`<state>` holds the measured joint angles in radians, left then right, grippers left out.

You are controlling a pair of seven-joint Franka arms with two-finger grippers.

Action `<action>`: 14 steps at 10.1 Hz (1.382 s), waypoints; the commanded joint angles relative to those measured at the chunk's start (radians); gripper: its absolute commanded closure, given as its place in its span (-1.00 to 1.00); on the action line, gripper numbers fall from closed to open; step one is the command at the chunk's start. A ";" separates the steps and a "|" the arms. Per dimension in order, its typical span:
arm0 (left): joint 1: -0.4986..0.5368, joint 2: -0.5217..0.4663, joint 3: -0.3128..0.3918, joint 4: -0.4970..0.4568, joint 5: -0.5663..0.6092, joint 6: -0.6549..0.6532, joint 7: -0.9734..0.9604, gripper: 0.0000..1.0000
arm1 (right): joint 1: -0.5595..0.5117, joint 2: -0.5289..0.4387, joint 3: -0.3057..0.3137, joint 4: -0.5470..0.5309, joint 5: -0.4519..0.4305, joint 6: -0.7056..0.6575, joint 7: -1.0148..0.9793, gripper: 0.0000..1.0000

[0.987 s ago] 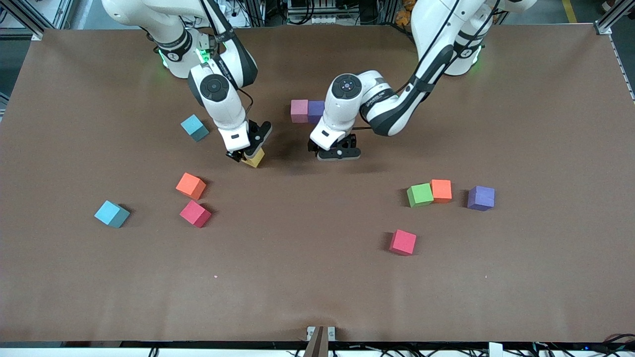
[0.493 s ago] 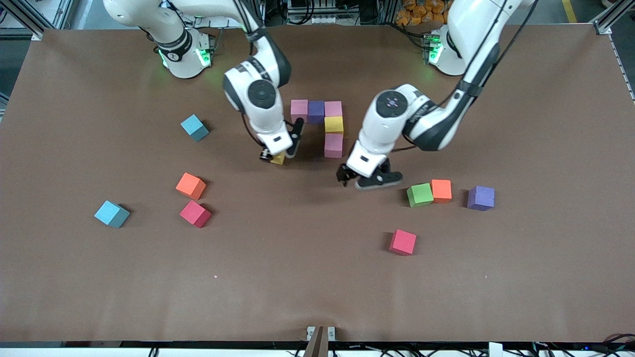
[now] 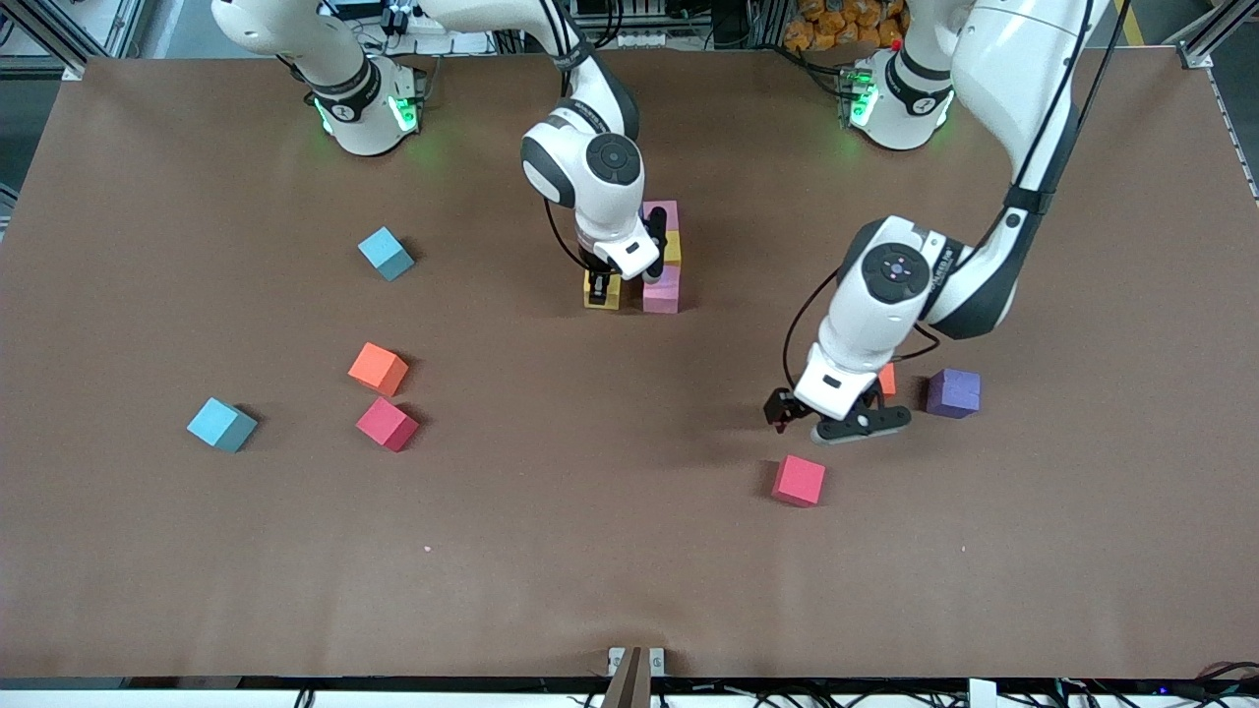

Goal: Form number 2 with 11 blocks

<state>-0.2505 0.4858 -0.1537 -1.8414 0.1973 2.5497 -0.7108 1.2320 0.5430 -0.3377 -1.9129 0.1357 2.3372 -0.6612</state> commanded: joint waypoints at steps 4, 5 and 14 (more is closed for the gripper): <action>0.016 0.051 0.074 0.115 -0.178 -0.059 0.620 -1.00 | 0.004 0.023 0.012 0.049 0.057 0.002 -0.002 0.64; 0.011 0.083 0.080 0.158 -0.303 -0.060 0.686 -1.00 | 0.004 0.026 0.019 0.054 0.059 0.004 -0.002 0.64; -0.122 0.258 0.201 0.390 -0.329 -0.197 0.617 -1.00 | 0.000 0.089 0.019 0.110 0.062 0.013 0.000 0.64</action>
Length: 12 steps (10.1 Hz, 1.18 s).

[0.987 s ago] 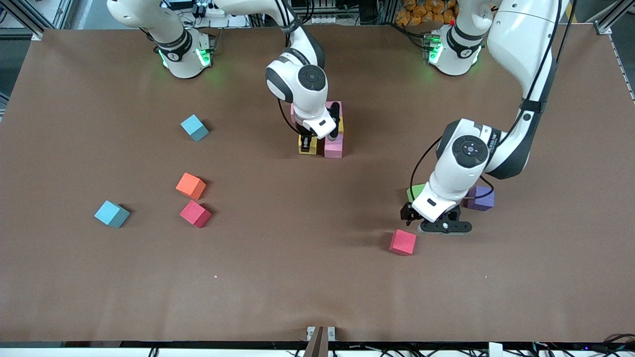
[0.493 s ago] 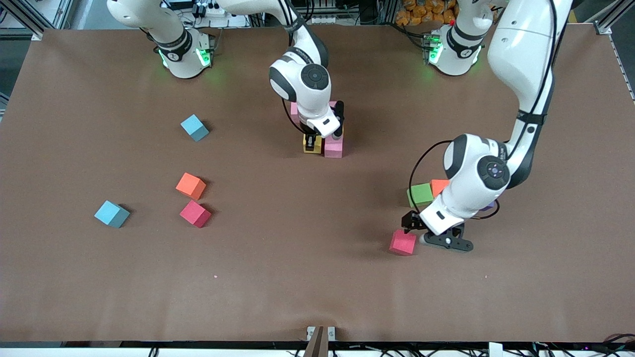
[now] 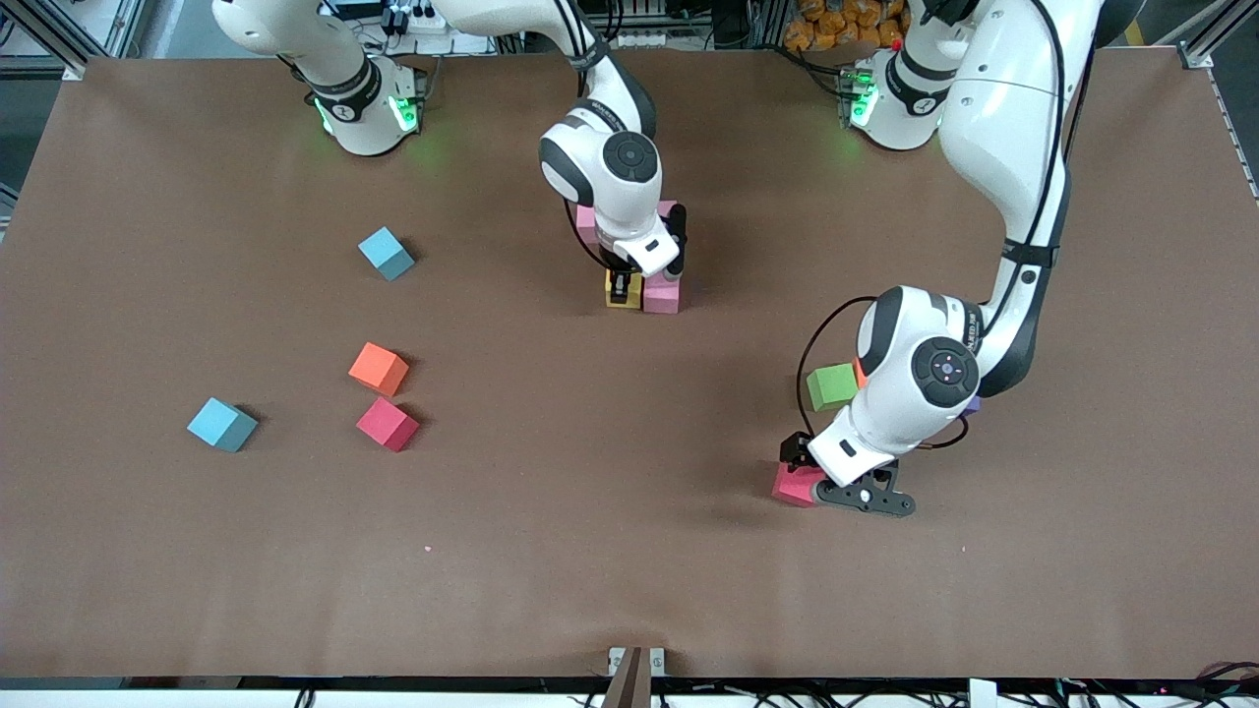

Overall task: Form number 2 with 11 blocks
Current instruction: 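Grasp the red cube with the left gripper while the right gripper rises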

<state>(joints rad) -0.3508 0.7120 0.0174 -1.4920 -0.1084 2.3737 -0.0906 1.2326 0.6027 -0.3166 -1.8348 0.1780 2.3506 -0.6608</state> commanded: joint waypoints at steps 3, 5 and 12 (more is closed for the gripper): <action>-0.036 0.034 0.030 0.044 -0.025 -0.021 -0.003 -1.00 | 0.004 0.037 -0.002 0.043 0.037 -0.004 0.001 -0.46; -0.039 0.040 0.029 0.059 -0.025 -0.018 -0.001 -1.00 | 0.004 0.029 -0.004 0.043 0.035 -0.016 0.003 -1.00; -0.053 0.122 0.032 0.105 -0.017 0.044 0.090 -1.00 | -0.010 -0.150 -0.129 0.042 0.034 -0.260 0.113 -1.00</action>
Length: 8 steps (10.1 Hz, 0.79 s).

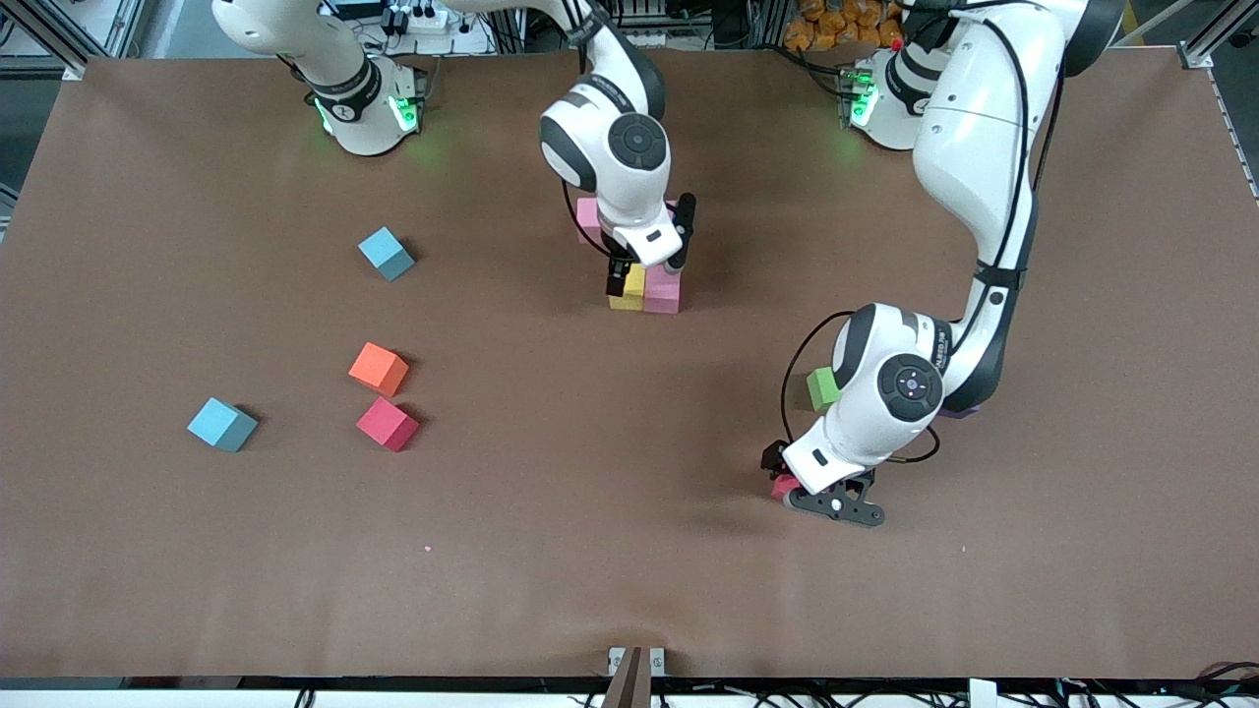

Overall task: Form number 2 with 11 blocks
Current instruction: 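Grasp the red cube with the left gripper while the right gripper rises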

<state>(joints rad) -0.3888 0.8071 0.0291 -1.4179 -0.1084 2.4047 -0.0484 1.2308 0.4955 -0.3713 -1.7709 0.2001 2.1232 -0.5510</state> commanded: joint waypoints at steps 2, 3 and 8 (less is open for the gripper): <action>-0.016 0.041 0.020 0.028 -0.017 0.022 0.041 -1.00 | -0.045 -0.045 -0.220 -0.027 0.015 -0.037 0.005 -1.00; -0.027 0.041 0.021 0.022 -0.013 0.027 0.036 -1.00 | -0.083 -0.041 -0.282 -0.031 0.013 -0.043 0.003 -1.00; -0.044 0.029 0.017 0.002 0.071 0.036 -0.139 1.00 | -0.396 -0.037 -0.340 -0.111 0.013 0.039 -0.007 -1.00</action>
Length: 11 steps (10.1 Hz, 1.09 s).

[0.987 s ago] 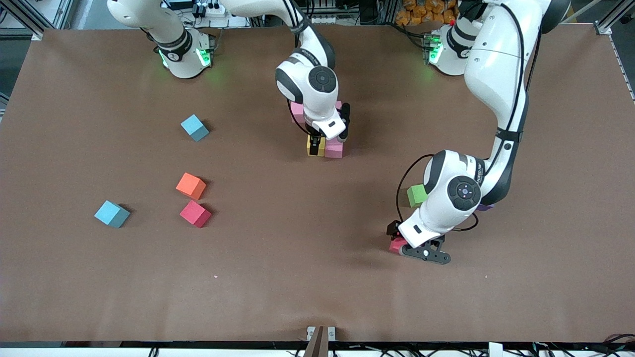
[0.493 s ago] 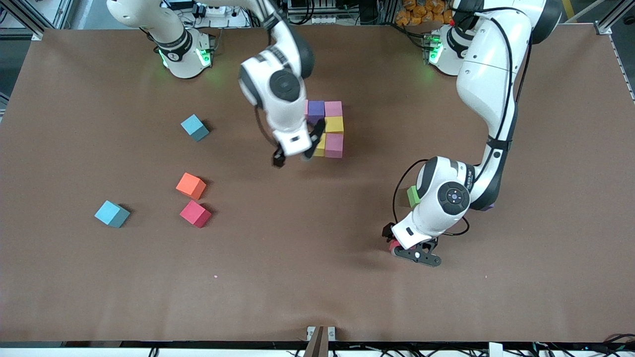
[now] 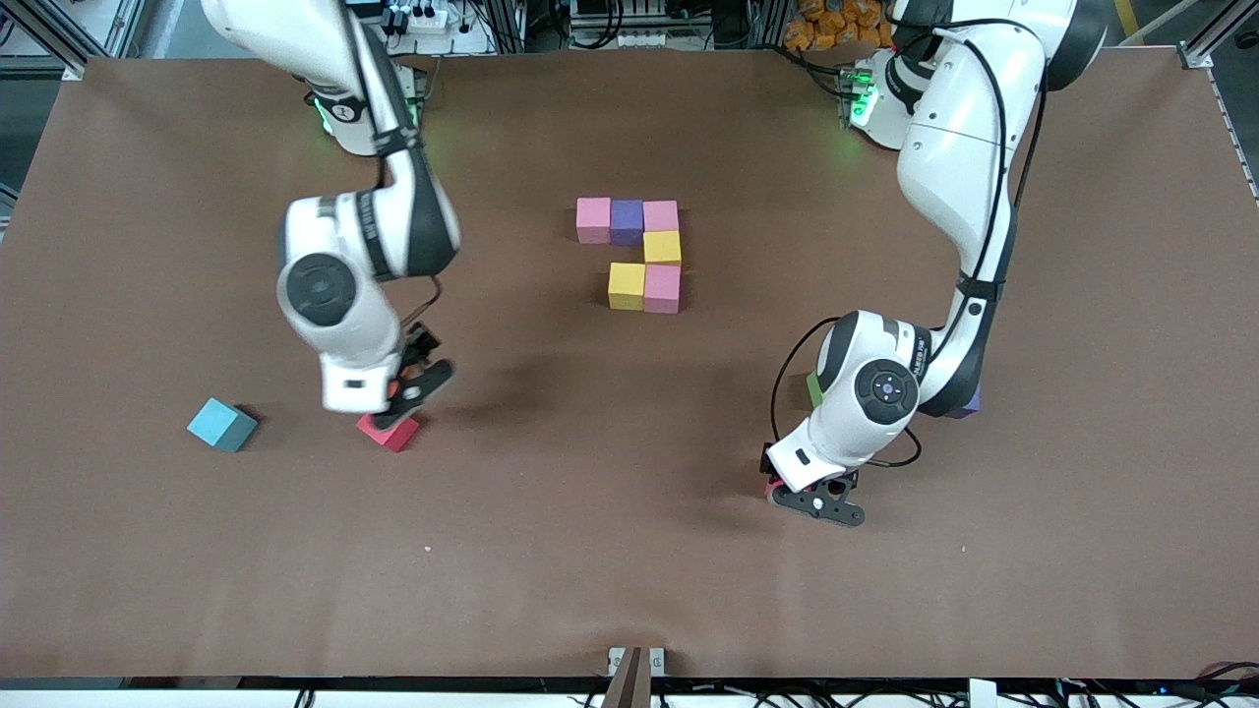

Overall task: Form number 2 with 11 blocks
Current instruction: 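Carry the red cube with the left gripper while the right gripper reaches orange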

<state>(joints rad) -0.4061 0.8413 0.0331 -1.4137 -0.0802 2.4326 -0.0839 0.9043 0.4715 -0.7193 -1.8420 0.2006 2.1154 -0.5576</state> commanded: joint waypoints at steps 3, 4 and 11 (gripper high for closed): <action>-0.039 -0.037 -0.073 -0.005 0.108 -0.006 -0.389 1.00 | -0.186 -0.019 0.011 -0.078 0.022 0.067 -0.004 -1.00; -0.039 -0.042 -0.108 -0.005 0.123 -0.010 -0.474 1.00 | -0.194 -0.027 0.008 -0.112 0.083 0.067 0.002 -1.00; -0.193 -0.117 -0.202 -0.011 0.254 -0.128 -1.260 1.00 | -0.099 -0.047 -0.011 -0.187 0.200 0.115 0.642 -1.00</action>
<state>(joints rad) -0.5599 0.7578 -0.1714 -1.4069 0.1434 2.3313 -1.1999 0.7840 0.4503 -0.7303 -1.9911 0.3877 2.2093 -0.0493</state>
